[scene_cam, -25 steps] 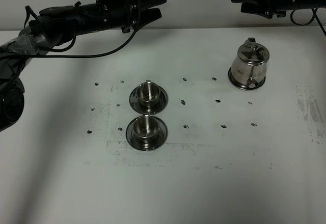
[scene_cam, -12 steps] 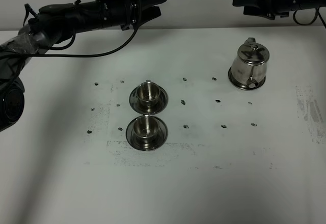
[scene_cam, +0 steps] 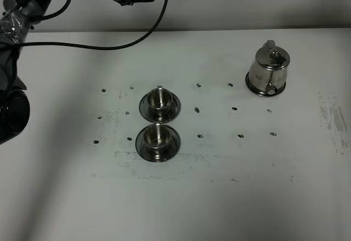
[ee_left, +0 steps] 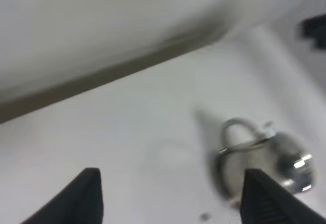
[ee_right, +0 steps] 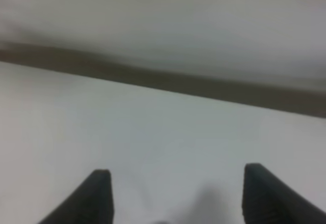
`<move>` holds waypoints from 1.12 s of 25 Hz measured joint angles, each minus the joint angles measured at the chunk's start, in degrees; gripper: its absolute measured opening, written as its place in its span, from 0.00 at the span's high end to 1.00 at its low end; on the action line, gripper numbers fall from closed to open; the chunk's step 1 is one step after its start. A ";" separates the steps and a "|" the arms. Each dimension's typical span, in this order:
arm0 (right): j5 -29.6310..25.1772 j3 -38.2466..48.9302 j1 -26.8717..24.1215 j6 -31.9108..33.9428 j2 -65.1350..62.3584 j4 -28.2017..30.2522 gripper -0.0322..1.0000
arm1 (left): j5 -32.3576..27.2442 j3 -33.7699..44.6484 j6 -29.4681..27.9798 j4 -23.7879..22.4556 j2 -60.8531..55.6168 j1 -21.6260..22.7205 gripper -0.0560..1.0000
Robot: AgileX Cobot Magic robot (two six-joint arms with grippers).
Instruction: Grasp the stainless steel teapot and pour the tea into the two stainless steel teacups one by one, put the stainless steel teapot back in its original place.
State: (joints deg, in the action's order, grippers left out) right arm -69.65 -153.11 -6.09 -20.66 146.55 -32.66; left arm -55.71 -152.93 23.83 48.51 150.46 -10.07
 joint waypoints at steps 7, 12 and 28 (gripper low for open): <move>-0.25 6.31 0.00 1.15 -11.45 12.91 0.43 | -4.55 1.46 -4.45 -13.86 -6.85 -0.92 0.46; -0.25 12.46 0.00 2.46 -21.70 15.81 0.45 | -5.26 11.31 -3.77 -24.69 -18.94 -1.59 0.46; 21.22 63.46 0.00 -1.24 -62.14 16.85 0.47 | -1.51 43.53 -2.15 -43.39 -50.95 -6.39 0.46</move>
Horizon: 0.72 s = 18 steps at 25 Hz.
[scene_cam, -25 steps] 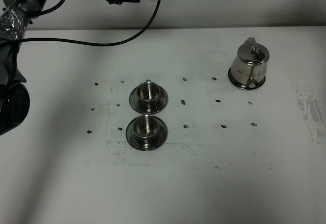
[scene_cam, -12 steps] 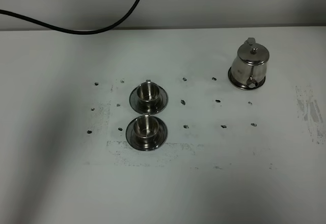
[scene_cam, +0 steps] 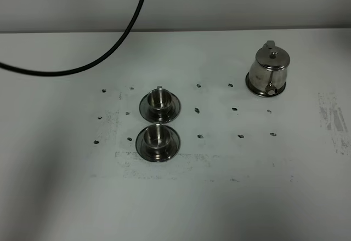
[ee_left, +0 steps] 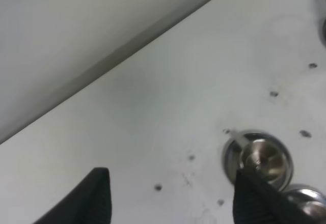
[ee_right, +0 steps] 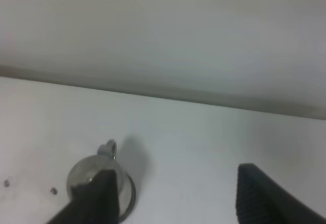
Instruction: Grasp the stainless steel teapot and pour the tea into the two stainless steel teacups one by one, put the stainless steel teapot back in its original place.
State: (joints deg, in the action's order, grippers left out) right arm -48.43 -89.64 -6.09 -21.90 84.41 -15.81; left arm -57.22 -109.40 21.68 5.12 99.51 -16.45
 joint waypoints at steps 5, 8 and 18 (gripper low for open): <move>2.64 7.24 0.88 -0.31 -5.78 -0.15 0.47 | 5.82 14.24 -2.73 -3.74 -9.52 0.00 0.46; 4.95 11.19 1.71 -0.45 -8.13 -0.61 0.48 | 11.33 23.75 -4.68 -4.17 -15.18 0.00 0.46; 7.25 14.63 8.13 -0.59 -9.37 -1.48 0.48 | 23.21 49.82 -13.26 -7.25 -38.15 0.00 0.46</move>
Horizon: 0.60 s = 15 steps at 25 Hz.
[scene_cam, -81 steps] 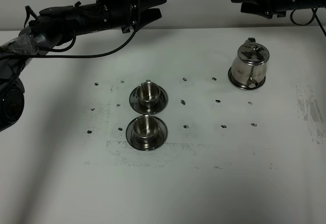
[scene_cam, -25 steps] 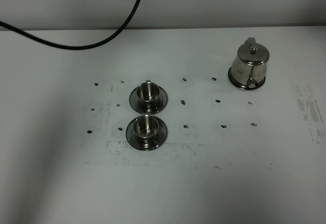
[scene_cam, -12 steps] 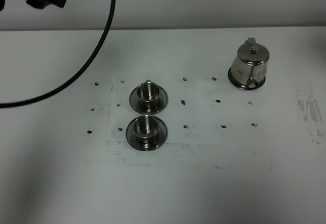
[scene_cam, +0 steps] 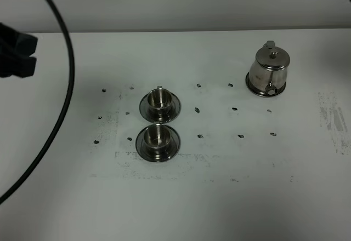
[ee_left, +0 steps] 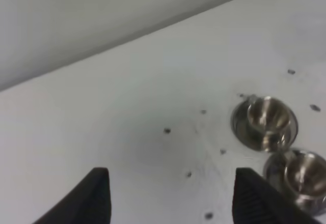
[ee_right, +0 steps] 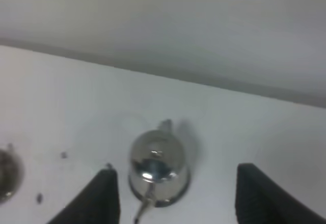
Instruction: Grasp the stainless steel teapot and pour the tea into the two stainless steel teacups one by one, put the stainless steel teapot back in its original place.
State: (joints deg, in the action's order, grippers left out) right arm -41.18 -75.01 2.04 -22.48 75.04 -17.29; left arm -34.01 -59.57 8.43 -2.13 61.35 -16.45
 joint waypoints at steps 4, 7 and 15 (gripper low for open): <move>0.01 0.00 3.86 2.12 0.00 3.45 0.48 | 0.00 7.63 -5.62 -4.15 -10.43 0.00 0.46; 0.01 0.00 5.64 4.19 0.00 6.60 0.48 | -0.52 12.62 -8.43 -5.00 -18.93 0.00 0.47; -0.11 0.00 6.86 5.05 0.00 7.71 0.48 | -9.14 23.35 -10.70 -4.72 -40.19 -0.02 0.48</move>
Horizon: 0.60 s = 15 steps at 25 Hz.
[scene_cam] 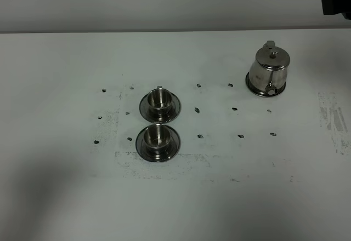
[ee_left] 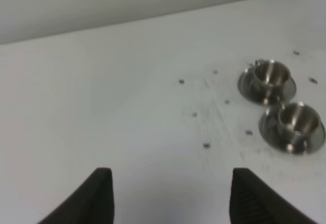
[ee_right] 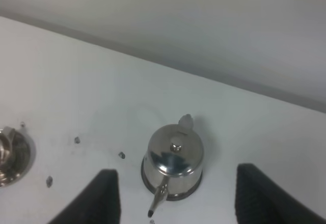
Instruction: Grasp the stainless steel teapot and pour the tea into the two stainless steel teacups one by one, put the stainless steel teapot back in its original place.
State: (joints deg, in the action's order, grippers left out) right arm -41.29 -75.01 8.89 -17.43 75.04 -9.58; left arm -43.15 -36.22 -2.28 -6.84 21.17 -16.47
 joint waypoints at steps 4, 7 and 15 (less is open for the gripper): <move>-0.26 0.00 0.00 0.05 0.00 -0.31 0.48 | -7.09 1.33 -0.07 3.20 -8.36 0.00 0.48; -0.71 0.00 0.00 0.05 0.00 -0.43 0.48 | -12.13 1.39 0.14 4.64 -13.35 0.00 0.48; -1.23 0.00 0.00 -0.06 0.00 -1.39 0.48 | -16.42 4.31 4.04 6.84 -20.81 0.00 0.48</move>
State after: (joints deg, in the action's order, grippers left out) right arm -42.52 -75.01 8.89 -17.49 75.04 -10.97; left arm -59.57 -31.91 1.76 0.00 0.36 -16.47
